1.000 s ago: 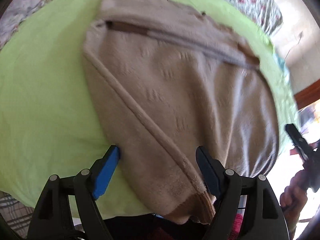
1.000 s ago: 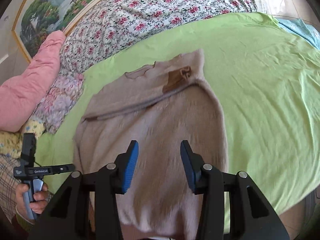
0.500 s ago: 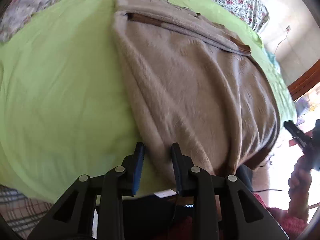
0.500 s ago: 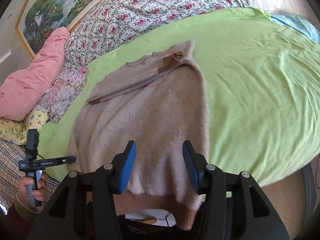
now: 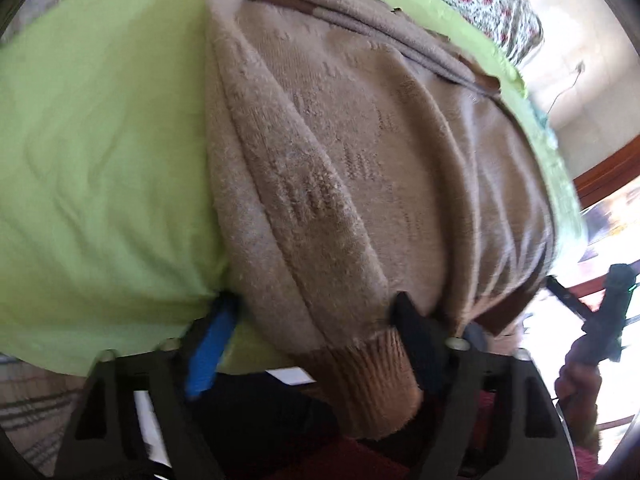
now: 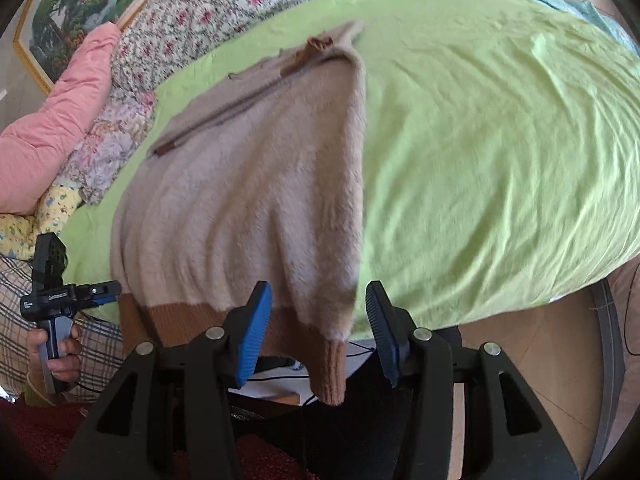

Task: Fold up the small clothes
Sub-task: 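Grasp the brown ribbed hem with the left gripper, then lift the hem with both grippers and fold it toward the collar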

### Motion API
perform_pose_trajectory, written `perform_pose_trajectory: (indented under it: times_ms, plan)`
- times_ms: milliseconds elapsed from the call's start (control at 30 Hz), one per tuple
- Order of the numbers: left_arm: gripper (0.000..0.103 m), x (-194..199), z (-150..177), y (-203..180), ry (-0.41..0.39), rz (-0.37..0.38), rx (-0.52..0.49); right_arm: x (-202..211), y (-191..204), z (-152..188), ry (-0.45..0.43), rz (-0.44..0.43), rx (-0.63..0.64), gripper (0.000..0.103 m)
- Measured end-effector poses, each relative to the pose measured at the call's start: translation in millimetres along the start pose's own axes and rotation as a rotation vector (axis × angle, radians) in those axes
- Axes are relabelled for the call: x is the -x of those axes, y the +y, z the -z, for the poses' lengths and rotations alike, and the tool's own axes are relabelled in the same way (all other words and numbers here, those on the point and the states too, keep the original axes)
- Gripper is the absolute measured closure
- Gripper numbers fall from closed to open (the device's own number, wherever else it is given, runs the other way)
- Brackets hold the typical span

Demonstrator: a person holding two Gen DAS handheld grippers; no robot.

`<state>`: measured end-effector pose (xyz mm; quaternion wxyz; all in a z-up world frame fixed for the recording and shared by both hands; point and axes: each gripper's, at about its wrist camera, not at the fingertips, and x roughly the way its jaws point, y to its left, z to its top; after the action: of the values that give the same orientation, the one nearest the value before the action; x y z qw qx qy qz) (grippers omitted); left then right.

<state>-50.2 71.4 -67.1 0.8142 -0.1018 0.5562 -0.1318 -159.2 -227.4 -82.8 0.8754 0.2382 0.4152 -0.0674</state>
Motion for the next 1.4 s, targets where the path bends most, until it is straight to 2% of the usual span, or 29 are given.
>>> perform_pose_trajectory:
  times_ms: [33,67,100,167,267,333,400,433,500,533,567,600,633,733,800,933,1000,1067,1200,1300,1400]
  plan:
    - [0.067,3,3,1,-0.01,-0.022,-0.03,-1,-1,1,0.004,-0.005,-0.002,0.053]
    - [0.081,6,5,3,-0.02,-0.016,-0.041,-1,-2,2,0.008,-0.01,0.0,0.053]
    - [0.092,11,8,11,-0.023,0.028,-0.034,-1,-3,4,0.01,-0.01,0.005,0.053]
    - [0.092,18,11,29,-0.036,0.074,-0.004,-3,-6,7,0.024,-0.013,0.015,0.053]
    - [0.088,18,13,34,-0.029,0.12,-0.009,-15,-12,13,0.067,-0.038,0.015,0.052]
    - [0.067,15,15,34,-0.011,0.142,-0.017,-27,-16,17,0.094,-0.054,0.021,0.052]
    - [0.057,13,18,35,0.001,0.153,-0.016,-35,-16,22,0.109,-0.063,0.023,0.052]
    - [0.057,8,18,33,0.006,0.155,-0.018,-40,-16,23,0.112,-0.077,0.027,0.052]
    - [0.059,3,19,29,0.003,0.145,-0.04,-47,-16,23,0.112,-0.111,0.04,0.052]
    - [0.066,3,21,28,-0.003,0.141,-0.054,-49,-14,23,0.106,-0.133,0.046,0.054]
    - [0.078,3,21,25,-0.009,0.138,-0.072,-50,-12,23,0.101,-0.156,0.052,0.061]
    - [0.094,2,23,22,-0.009,0.141,-0.088,-49,-9,23,0.1,-0.177,0.056,0.091]
    - [0.095,4,25,24,-0.014,0.152,-0.093,-47,-7,24,0.098,-0.189,0.06,0.095]
    - [0.097,16,33,34,-0.056,0.191,-0.083,-26,-2,27,0.05,-0.249,0.091,0.096]
    - [0.097,29,39,43,-0.107,0.219,-0.068,-4,-9,26,0.002,-0.296,0.052,0.096]
    - [0.099,67,46,68,-0.26,0.335,-0.007,39,-40,24,-0.109,-0.376,-0.071,0.096]
    - [0.099,79,46,74,-0.301,0.381,0.006,49,-48,21,-0.131,-0.406,-0.104,0.096]
    - [0.099,82,47,75,-0.311,0.391,0.001,50,-45,20,-0.123,-0.428,-0.103,0.096]
    - [0.099,68,52,78,-0.271,0.401,0.021,36,-46,26,-0.053,-0.414,-0.107,0.096]
    - [0.099,75,49,78,-0.305,0.429,0.036,45,-52,20,-0.101,-0.464,-0.15,0.096]
    - [0.099,94,39,79,-0.358,0.448,0.025,60,-41,4,-0.133,-0.509,-0.108,0.096]
